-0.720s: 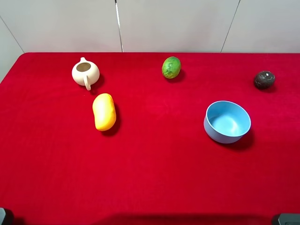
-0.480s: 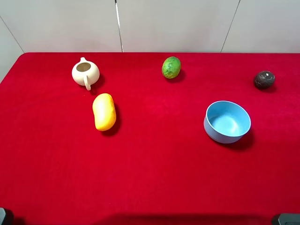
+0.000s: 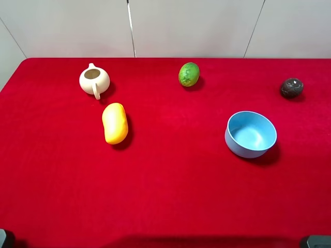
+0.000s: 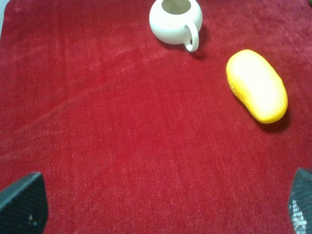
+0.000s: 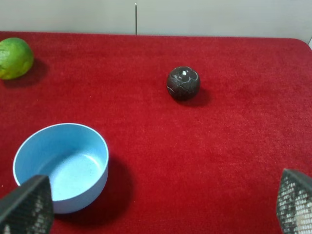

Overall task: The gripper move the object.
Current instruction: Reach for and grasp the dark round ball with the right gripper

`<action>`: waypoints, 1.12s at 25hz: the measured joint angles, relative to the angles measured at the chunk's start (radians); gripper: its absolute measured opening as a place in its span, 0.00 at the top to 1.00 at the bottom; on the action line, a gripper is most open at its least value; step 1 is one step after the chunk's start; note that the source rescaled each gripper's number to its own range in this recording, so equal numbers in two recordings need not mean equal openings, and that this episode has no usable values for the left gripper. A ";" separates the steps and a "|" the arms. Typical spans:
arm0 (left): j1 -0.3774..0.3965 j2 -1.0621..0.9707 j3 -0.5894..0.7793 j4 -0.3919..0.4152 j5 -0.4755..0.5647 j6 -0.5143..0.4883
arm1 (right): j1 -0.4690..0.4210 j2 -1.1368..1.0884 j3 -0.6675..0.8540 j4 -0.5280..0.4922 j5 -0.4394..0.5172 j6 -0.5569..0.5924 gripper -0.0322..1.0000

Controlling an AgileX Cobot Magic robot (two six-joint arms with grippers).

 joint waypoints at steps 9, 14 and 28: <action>0.000 0.000 0.000 0.000 0.000 0.000 | 0.000 0.219 -0.002 0.006 -0.001 0.000 0.00; 0.000 0.000 0.000 0.000 0.000 0.000 | 0.000 0.411 -0.073 0.006 -0.019 0.000 0.00; 0.000 0.000 0.000 0.000 0.000 0.000 | 0.000 0.913 -0.298 0.034 -0.028 0.028 0.00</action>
